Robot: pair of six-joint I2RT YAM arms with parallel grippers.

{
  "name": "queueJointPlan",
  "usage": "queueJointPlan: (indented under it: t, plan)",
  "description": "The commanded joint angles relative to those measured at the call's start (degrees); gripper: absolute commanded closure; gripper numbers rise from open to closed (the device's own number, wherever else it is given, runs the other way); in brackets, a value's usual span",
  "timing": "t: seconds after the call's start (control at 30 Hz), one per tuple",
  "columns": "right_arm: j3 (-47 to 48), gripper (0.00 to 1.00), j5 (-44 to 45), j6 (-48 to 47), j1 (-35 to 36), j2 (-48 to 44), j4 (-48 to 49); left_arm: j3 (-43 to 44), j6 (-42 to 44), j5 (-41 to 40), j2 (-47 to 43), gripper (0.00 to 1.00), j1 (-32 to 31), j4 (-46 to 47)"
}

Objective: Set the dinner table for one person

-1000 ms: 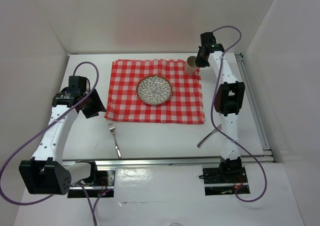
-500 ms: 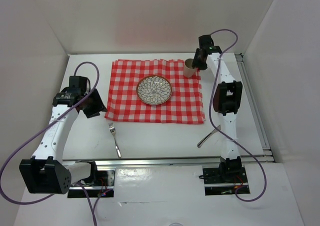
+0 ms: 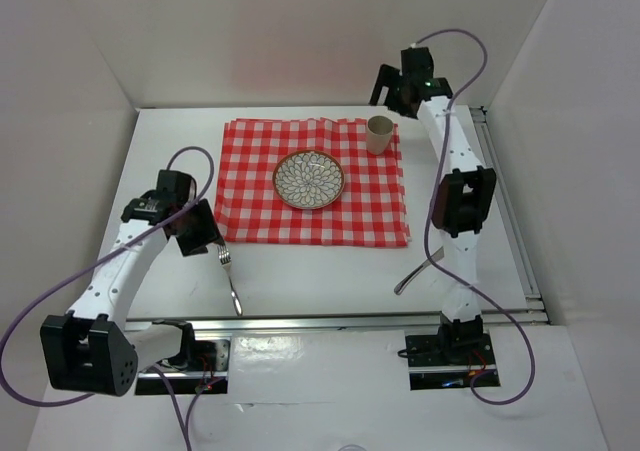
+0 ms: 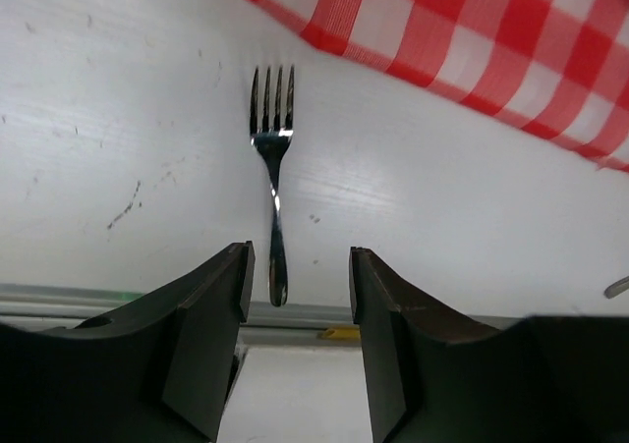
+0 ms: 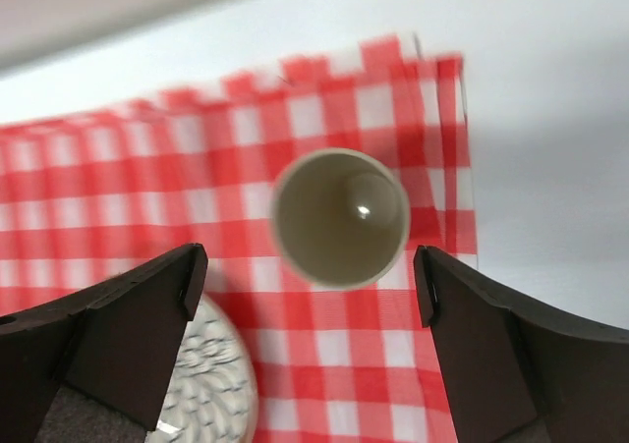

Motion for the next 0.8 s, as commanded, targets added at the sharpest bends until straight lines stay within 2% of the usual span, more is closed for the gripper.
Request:
queueJointPlan:
  t: [0.0, 0.17, 0.33, 0.47, 0.6, 0.77]
  plan:
    - [2.8, 0.0, -0.3, -0.8, 0.5, -14.7, 6.2, -2.1, -4.2, -2.6, -1.7, 0.4, -2.9, -0.9]
    - [-5.6, 0.0, -1.7, -1.4, 1.1, -23.6, 6.2, -5.4, -10.5, -4.8, -1.7, 0.43, -4.6, -0.9]
    - [-20.0, 0.0, -1.2, -1.9, 4.2, -34.0, 6.2, -13.5, -17.7, -0.9, 0.6, 0.43, -5.2, 4.1]
    - [-28.6, 0.0, 0.1, -1.9, 5.6, -39.5, 5.5, -17.2, -18.3, -0.8, 1.9, 0.46, -5.2, 10.1]
    - [-38.2, 0.0, -0.5, -1.9, 7.5, -44.5, 4.4, -18.5, -18.8, -3.8, 4.2, 0.48, -6.4, 12.2]
    - [-52.2, 0.0, -1.6, 0.3, 8.0, -51.7, 3.4, -19.6, -19.3, -3.8, 8.3, 0.48, -8.5, 14.2]
